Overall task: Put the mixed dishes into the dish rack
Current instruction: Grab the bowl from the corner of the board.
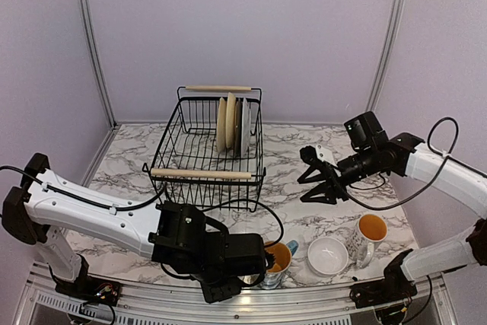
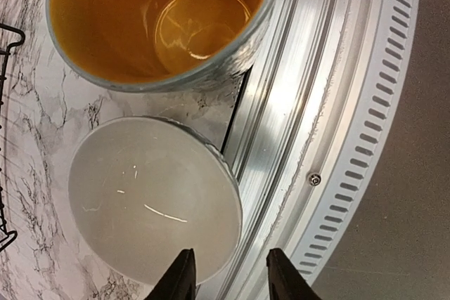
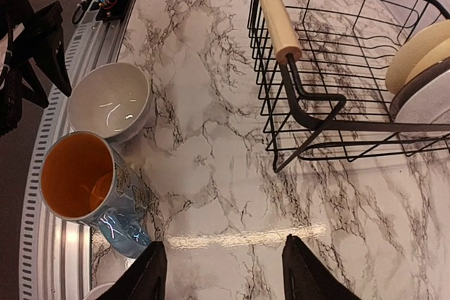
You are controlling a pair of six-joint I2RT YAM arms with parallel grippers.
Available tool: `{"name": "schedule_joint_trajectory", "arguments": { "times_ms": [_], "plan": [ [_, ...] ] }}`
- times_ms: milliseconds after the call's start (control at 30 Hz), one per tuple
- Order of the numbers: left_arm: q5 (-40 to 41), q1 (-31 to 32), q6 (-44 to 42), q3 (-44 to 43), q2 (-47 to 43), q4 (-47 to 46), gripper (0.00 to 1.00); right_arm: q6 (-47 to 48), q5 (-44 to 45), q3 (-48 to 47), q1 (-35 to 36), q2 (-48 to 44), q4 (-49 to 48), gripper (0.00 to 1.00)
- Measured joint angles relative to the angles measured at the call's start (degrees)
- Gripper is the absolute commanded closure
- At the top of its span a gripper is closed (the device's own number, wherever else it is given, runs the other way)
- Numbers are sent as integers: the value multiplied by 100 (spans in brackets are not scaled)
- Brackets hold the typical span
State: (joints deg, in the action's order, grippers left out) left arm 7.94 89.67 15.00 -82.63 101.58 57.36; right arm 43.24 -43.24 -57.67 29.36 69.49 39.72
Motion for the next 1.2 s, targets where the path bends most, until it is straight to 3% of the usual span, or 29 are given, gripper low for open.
{"name": "schedule_joint_trajectory", "arguments": {
  "times_ms": [200,467,1200],
  "plan": [
    [-50,-46,0,0,238,-101,68,7,568,498,511,35,-160,46],
    [-173,-138,-83,7,444,-140,69,-79,1025,1152,577,42,-623,46],
    [-343,-210,-306,-13,743,-129,80,-273,1582,1296,577,81,-1110,45]
  ]
}}
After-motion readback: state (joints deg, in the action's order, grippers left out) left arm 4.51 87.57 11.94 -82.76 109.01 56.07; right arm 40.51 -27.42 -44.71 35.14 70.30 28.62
